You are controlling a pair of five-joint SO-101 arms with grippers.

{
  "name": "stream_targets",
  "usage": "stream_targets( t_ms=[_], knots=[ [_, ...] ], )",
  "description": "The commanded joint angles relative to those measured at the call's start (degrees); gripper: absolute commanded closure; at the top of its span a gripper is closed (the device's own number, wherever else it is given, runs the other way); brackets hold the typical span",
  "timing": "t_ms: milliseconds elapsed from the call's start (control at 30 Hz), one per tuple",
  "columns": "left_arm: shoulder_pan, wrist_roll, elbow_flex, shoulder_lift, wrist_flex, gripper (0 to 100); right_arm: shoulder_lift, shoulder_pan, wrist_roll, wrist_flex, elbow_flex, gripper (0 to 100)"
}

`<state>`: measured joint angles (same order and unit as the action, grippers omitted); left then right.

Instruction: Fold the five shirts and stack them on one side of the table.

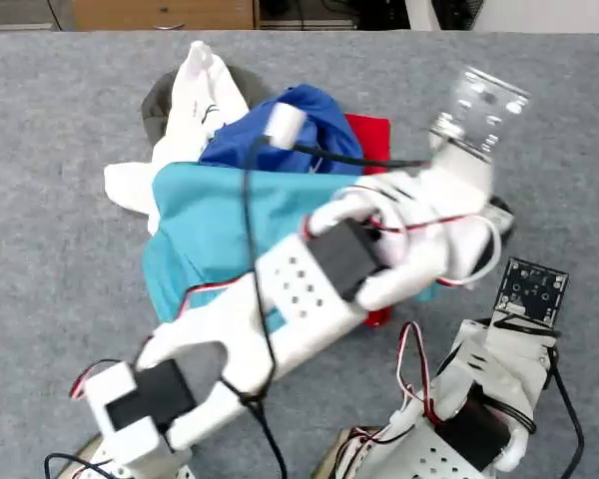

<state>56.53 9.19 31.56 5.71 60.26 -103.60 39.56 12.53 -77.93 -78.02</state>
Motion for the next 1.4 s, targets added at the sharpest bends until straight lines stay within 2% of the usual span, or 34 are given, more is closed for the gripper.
stream_targets(
  t_ms=[0,133,200,267,367,467,633,800,1000,1200,1300,1367],
  knots=[
    [2.4,-0.6,8.4,2.5,-1.2,98,-6.5,2.0,-0.2,-0.2,-0.1,79.3],
    [6.1,-7.6,17.0,6.2,4.1,98,-6.5,3.5,-0.2,-0.2,-0.2,79.3],
    [7.6,-8.7,20.1,8.0,6.2,98,-6.4,3.6,-0.2,-0.2,-0.2,79.3],
    [8.5,-8.7,22.6,9.5,8.2,98,-6.3,3.6,-0.2,-0.2,-0.2,79.3],
    [8.0,-7.7,25.1,10.6,12.1,91,-6.2,3.6,0.4,-0.2,-0.2,79.3],
    [4.3,-1.8,26.7,10.6,16.4,85,-6.2,3.6,2.9,-0.2,-0.2,79.2],
    [-5.0,6.2,28.1,10.9,20.7,81,-6.5,7.2,5.5,0.3,0.0,79.2],
    [-15.9,9.4,28.1,10.5,27.1,82,-6.2,6.3,5.9,0.3,0.3,79.2],
    [-33.4,13.9,25.6,11.6,34.6,81,-6.1,-5.3,6.5,0.0,0.9,79.2],
    [-45.6,13.6,15.0,15.3,36.8,81,-6.0,-19.7,6.2,0.4,-0.3,79.2],
    [-52.3,13.1,10.6,15.8,38.0,81,-6.0,-24.7,6.2,3.0,-2.0,79.2],
    [-56.6,8.9,8.6,15.7,38.2,81,-6.0,-27.0,6.2,5.2,-2.2,79.2]
  ],
)
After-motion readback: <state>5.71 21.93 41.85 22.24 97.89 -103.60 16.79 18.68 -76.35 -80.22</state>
